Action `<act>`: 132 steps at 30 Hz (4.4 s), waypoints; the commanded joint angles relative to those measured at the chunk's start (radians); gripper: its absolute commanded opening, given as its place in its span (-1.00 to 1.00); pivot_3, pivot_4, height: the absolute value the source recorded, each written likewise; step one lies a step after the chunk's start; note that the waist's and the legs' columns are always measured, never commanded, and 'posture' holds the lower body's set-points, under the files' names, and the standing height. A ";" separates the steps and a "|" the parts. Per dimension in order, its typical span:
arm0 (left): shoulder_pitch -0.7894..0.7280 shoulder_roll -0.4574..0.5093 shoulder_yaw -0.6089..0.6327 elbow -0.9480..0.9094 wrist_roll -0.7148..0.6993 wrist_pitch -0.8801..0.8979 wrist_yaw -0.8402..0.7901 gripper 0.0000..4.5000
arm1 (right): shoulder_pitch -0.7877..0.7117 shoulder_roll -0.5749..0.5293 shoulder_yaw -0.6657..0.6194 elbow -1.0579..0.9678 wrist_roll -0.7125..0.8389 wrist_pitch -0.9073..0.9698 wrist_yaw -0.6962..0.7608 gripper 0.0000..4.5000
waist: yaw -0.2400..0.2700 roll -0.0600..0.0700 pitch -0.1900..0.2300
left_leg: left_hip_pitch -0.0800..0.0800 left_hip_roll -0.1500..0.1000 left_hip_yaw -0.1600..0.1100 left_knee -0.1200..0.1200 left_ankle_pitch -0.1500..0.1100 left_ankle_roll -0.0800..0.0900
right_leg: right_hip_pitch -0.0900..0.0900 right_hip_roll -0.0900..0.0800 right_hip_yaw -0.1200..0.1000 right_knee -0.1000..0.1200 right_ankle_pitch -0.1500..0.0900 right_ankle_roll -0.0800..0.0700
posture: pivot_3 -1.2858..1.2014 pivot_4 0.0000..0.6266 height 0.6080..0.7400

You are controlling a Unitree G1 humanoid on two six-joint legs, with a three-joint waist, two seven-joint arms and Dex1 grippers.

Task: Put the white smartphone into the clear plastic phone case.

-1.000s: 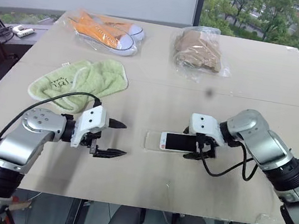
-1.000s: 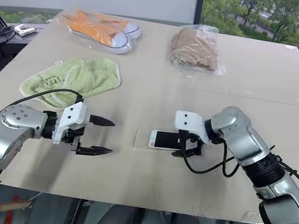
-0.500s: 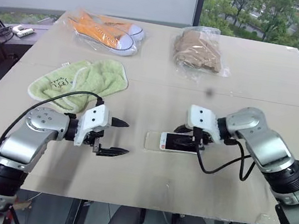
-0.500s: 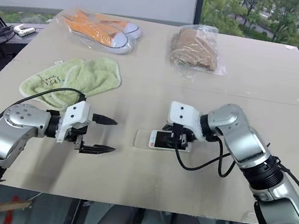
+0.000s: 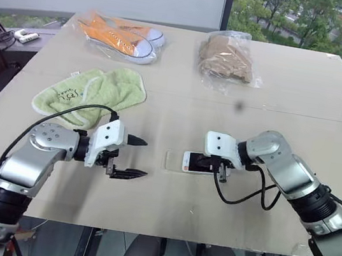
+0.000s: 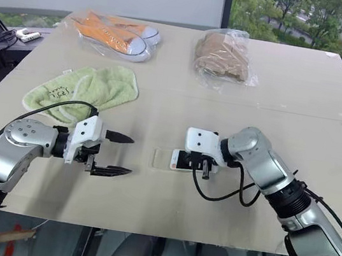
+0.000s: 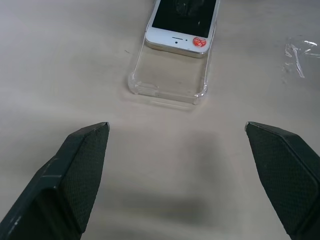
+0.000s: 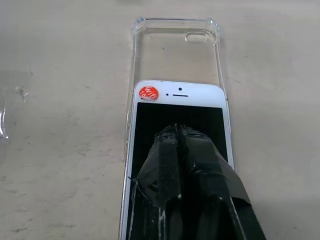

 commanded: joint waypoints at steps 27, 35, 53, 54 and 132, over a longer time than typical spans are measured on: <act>-0.241 -0.169 -0.170 0.322 0.276 -0.250 0.133 1.00 | 0.087 -0.352 -0.218 -0.192 0.103 0.172 -0.015 -0.97 | 0.002 0.000 0.000 | -0.001 -0.001 0.000 0.001 -0.002 0.004 | 0.001 -0.002 -0.002 0.000 0.000 0.000 | 0.03 -0.52 1.00; -0.250 -0.215 -0.202 0.332 0.302 -0.272 0.132 1.00 | 0.089 -0.348 -0.173 -0.178 0.072 0.160 -0.013 -0.97 | 0.014 0.001 0.000 | -0.001 -0.002 0.000 0.002 0.000 0.000 | 0.001 -0.002 -0.002 0.000 0.000 0.000 | 0.03 -0.52 1.00; -0.217 -0.226 -0.194 0.274 0.303 -0.247 0.137 1.00 | 0.051 -0.284 -0.098 -0.231 0.066 0.219 0.001 -0.97 | 0.028 0.001 0.000 | -0.001 -0.002 0.000 0.003 0.000 0.000 | 0.001 -0.002 -0.002 0.000 0.000 0.000 | 0.03 -0.52 1.00; -0.218 -0.227 -0.194 0.274 0.303 -0.247 0.138 1.00 | 0.048 -0.278 -0.096 -0.232 0.066 0.223 0.000 -0.97 | 0.028 0.001 0.000 | -0.001 -0.002 0.000 0.003 0.000 0.000 | 0.001 -0.002 -0.002 0.000 0.000 0.000 | 0.03 -0.52 1.00; -0.292 -0.160 -0.127 0.284 0.238 -0.145 0.115 1.00 | 0.031 -0.203 -0.081 -0.274 0.058 0.284 -0.047 -0.97 | 0.003 0.000 0.000 | -0.002 -0.002 -0.002 0.004 0.000 0.000 | 0.000 -0.002 -0.003 0.000 0.000 0.000 | 0.03 -0.52 1.00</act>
